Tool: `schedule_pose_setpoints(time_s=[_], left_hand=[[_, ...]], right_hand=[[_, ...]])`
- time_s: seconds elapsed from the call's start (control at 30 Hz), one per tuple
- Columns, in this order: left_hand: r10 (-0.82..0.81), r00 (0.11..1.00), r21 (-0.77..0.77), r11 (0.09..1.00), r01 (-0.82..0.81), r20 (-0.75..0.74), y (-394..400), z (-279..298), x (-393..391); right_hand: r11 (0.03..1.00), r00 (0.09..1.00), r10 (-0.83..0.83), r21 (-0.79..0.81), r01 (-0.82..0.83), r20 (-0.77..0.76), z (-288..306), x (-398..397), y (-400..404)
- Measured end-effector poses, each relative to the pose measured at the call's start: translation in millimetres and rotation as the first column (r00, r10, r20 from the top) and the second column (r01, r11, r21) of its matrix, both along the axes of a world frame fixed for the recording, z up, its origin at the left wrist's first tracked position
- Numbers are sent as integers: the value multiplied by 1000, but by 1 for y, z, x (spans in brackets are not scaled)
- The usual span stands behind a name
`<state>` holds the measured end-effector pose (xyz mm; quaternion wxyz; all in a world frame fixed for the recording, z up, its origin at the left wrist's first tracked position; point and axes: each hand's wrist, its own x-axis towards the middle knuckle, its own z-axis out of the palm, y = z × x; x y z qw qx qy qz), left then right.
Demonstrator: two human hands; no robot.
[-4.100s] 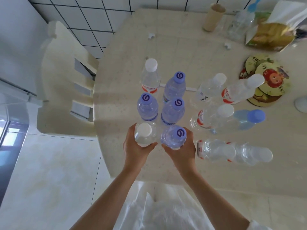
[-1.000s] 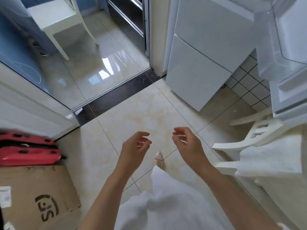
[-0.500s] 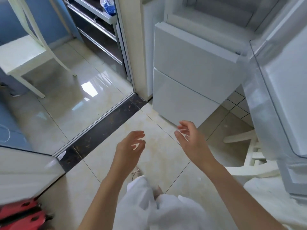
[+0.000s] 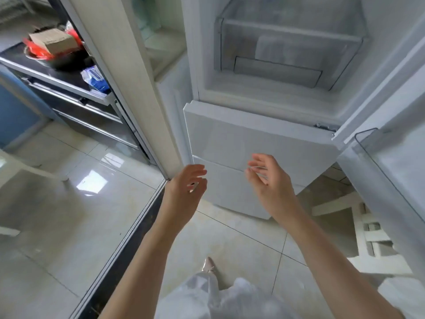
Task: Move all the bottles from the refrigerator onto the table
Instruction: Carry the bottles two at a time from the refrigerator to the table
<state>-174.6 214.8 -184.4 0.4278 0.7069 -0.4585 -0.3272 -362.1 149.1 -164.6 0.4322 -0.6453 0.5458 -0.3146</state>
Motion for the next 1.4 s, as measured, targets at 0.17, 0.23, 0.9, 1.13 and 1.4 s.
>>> schedule_pose_setpoints(time_s=[0.17, 0.23, 0.9, 1.13, 1.4], left_hand=[[-110, 992, -80, 990, 114, 57, -90, 30, 27], [-135, 988, -121, 982, 143, 73, -122, 40, 33], [-72, 991, -510, 860, 6, -111, -440, 149, -27], [-26, 997, -570, 821, -22, -76, -530, 172, -27], [18, 999, -508, 860, -41, -49, -611, 161, -21]], right_hand=[[997, 998, -59, -56, 59, 15, 25, 22, -59], [991, 995, -93, -90, 95, 27, 35, 26, -82], [832, 921, -299, -403, 380, 251, 140, 30, -383], [793, 870, -396, -369, 485, 294, 162, 28, -469], [785, 858, -473, -348, 513, 200, 167, 29, -548]])
